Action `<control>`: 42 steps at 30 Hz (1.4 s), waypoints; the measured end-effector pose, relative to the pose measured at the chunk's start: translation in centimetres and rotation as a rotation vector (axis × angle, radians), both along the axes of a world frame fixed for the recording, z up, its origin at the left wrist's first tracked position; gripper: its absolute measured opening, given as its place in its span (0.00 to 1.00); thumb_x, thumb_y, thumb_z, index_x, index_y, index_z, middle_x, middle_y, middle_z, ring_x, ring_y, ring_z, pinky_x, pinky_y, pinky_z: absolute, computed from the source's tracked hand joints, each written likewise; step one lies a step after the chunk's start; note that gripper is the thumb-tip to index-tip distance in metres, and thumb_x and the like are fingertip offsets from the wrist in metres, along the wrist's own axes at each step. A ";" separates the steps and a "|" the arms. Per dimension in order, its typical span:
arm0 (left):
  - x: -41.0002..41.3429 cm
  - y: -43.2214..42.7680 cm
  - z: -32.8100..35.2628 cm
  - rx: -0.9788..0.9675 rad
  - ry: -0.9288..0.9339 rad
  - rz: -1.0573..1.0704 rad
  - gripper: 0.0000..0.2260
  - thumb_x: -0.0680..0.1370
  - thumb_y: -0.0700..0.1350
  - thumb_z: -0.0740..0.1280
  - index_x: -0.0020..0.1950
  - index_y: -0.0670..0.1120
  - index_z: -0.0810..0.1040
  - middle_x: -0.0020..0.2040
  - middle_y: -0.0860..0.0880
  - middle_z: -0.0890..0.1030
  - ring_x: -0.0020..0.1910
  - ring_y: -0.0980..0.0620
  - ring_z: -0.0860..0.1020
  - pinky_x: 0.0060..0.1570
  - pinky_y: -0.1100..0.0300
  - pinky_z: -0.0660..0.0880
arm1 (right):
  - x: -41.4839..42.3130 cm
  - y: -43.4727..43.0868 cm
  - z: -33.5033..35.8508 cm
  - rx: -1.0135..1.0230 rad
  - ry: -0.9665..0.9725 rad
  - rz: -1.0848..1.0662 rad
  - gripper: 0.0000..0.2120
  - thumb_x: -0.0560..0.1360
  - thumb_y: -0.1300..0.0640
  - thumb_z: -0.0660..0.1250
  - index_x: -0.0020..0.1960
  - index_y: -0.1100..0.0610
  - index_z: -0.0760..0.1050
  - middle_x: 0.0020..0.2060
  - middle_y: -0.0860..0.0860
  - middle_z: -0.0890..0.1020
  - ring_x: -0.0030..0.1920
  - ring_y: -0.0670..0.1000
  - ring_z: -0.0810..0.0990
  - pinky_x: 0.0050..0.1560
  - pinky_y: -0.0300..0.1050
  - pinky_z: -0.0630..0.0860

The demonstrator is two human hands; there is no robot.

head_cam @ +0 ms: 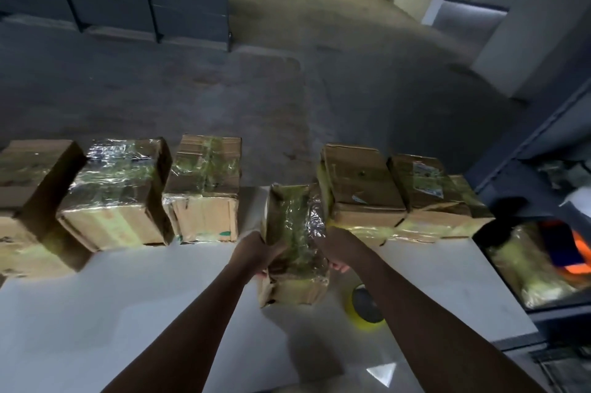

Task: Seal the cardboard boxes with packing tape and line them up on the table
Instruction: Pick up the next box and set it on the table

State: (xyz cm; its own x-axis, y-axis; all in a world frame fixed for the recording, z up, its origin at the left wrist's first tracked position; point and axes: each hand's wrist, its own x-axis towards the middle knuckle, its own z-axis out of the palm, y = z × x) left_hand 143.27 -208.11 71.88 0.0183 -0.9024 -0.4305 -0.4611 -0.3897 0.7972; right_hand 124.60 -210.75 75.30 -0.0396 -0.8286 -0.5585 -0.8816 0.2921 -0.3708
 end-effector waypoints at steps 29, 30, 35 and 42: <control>-3.4 10.4 1.8 -0.107 -0.526 -0.142 0.23 0.80 0.60 0.56 0.63 0.42 0.73 0.59 0.41 0.79 0.61 0.39 0.75 0.61 0.43 0.71 | 0.6 11.0 -0.8 -0.394 -0.160 0.223 0.16 0.76 0.48 0.61 0.46 0.59 0.79 0.39 0.56 0.82 0.43 0.57 0.80 0.42 0.46 0.74; -3.1 10.4 2.2 -0.112 -0.522 -0.133 0.28 0.80 0.62 0.55 0.69 0.42 0.68 0.63 0.41 0.77 0.63 0.39 0.74 0.62 0.44 0.70 | 1.0 10.8 -0.6 -0.399 -0.175 0.245 0.16 0.77 0.48 0.61 0.49 0.58 0.81 0.43 0.57 0.83 0.46 0.58 0.81 0.46 0.48 0.76; 0.2 9.8 2.8 -0.072 -0.327 -0.136 0.27 0.79 0.63 0.59 0.63 0.40 0.75 0.58 0.41 0.80 0.51 0.46 0.78 0.42 0.58 0.72 | 3.9 10.2 1.4 -0.313 -0.255 0.296 0.13 0.79 0.56 0.60 0.52 0.61 0.80 0.46 0.56 0.83 0.47 0.57 0.82 0.48 0.48 0.76; 5.5 9.3 -0.1 0.039 -0.228 -0.099 0.16 0.79 0.43 0.60 0.64 0.37 0.73 0.61 0.41 0.77 0.60 0.43 0.76 0.59 0.54 0.74 | 8.3 10.5 -0.4 -0.371 -0.182 0.314 0.11 0.78 0.55 0.64 0.57 0.57 0.78 0.53 0.52 0.82 0.51 0.50 0.79 0.46 0.38 0.70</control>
